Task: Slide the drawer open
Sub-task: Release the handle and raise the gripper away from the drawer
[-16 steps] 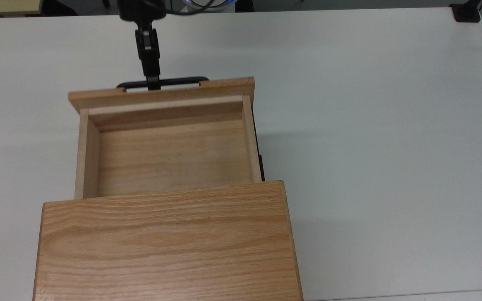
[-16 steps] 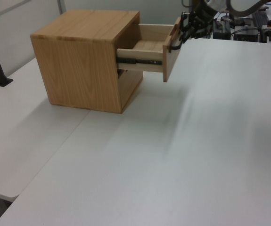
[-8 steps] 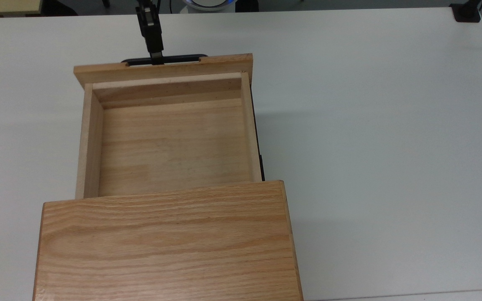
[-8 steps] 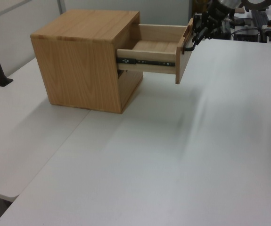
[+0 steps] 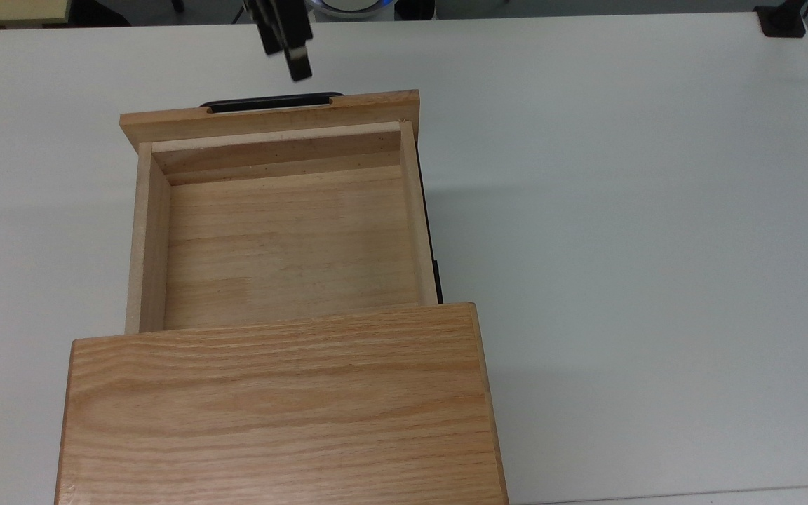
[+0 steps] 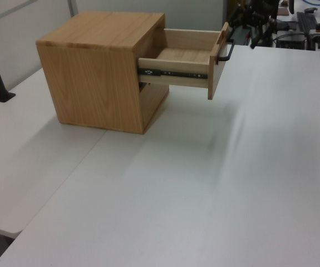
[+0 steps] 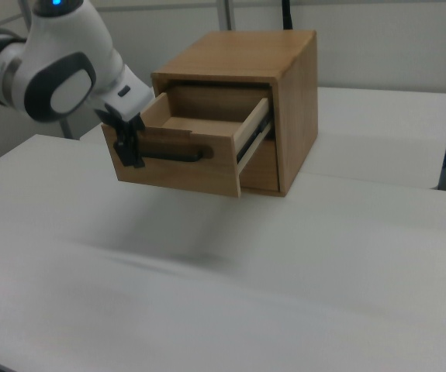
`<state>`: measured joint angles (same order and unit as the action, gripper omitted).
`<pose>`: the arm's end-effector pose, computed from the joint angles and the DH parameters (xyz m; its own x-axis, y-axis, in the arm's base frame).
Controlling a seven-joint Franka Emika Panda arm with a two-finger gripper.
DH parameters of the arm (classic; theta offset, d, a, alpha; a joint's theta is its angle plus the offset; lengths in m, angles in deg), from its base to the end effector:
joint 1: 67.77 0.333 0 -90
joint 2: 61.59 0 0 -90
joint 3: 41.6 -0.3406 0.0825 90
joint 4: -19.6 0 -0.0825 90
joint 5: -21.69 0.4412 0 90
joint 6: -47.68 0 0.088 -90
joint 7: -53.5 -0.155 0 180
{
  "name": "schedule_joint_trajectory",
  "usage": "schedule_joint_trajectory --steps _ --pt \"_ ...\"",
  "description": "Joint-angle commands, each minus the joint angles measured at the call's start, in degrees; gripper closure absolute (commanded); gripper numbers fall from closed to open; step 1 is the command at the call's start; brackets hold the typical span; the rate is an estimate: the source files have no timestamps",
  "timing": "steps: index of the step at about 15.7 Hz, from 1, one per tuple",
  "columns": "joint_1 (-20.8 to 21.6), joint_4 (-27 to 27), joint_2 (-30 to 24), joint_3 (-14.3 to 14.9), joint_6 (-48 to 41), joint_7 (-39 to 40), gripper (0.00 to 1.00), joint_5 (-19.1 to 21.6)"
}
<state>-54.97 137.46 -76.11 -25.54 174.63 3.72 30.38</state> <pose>0.5869 -0.0328 0.5505 0.5250 -0.8474 0.0799 -0.7500 -0.5049 -0.4273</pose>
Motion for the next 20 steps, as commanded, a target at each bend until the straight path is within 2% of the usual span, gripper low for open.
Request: schedule_joint_trajectory --steps 1,3,5,6,8,11,15,20 --pt "-0.76 -6.13 -0.24 0.64 -10.99 7.67 0.00 0.54" --pt "-0.15 -8.86 -0.16 -0.33 -17.57 17.82 0.00 -2.52" --pt "-0.14 -11.06 0.37 -3.65 -26.44 29.60 0.00 -9.45" --pt "-0.49 -11.76 0.89 -4.80 -29.53 35.58 0.00 -11.48" --pt "-1.20 -12.56 2.21 -5.34 -30.88 43.78 0.00 -11.86" --pt "-4.26 -16.42 5.81 -6.13 -30.88 45.92 0.00 -12.12" --pt "-11.56 -23.10 11.17 -10.61 -31.41 46.89 0.00 -12.03" --pt "-13.24 -26.26 14.07 -11.05 -31.49 46.89 0.00 -12.03"
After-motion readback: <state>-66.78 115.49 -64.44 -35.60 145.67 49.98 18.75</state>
